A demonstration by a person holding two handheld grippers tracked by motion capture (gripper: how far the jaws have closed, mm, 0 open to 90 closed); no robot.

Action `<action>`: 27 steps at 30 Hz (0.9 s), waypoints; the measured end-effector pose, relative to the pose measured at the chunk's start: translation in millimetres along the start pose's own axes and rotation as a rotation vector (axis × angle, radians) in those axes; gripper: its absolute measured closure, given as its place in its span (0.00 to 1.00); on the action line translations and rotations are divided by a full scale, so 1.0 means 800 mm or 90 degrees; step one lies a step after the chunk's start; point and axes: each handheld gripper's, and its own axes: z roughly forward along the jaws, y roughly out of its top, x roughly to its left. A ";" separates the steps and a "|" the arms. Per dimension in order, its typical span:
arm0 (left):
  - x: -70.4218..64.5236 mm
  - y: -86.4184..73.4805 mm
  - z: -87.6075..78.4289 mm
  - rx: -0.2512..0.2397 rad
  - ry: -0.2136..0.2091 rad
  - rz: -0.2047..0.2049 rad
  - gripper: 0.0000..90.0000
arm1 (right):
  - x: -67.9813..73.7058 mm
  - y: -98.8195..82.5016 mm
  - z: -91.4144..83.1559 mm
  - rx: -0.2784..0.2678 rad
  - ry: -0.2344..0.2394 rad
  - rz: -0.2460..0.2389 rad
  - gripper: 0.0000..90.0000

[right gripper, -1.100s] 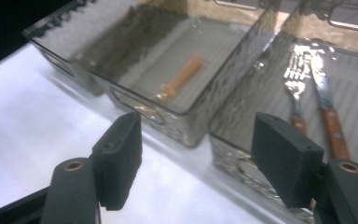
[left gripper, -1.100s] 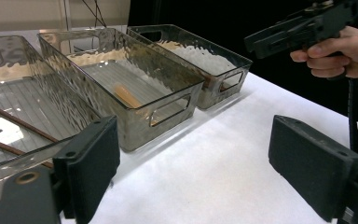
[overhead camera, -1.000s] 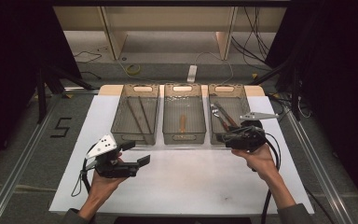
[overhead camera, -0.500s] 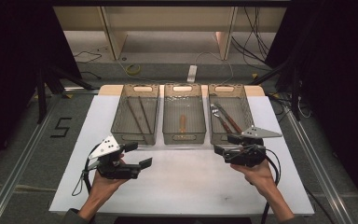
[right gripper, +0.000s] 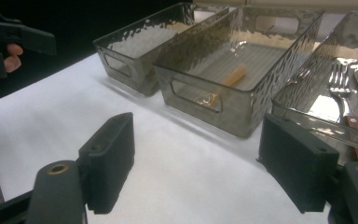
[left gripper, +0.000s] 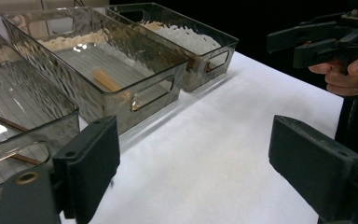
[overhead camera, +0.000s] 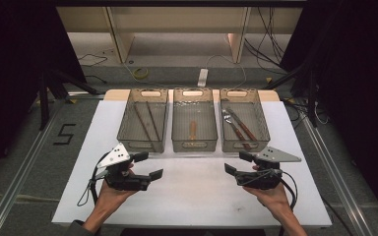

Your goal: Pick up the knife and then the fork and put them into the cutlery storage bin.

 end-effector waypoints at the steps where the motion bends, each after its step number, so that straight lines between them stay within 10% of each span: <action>1: 0.000 0.000 0.000 0.004 -0.002 0.001 0.18 | 0.001 -0.001 -0.001 -0.005 0.001 0.000 0.29; 27: -0.001 -0.001 0.003 0.015 -0.009 0.003 0.18 | 0.006 -0.022 -0.014 -0.022 -0.014 -0.005 0.26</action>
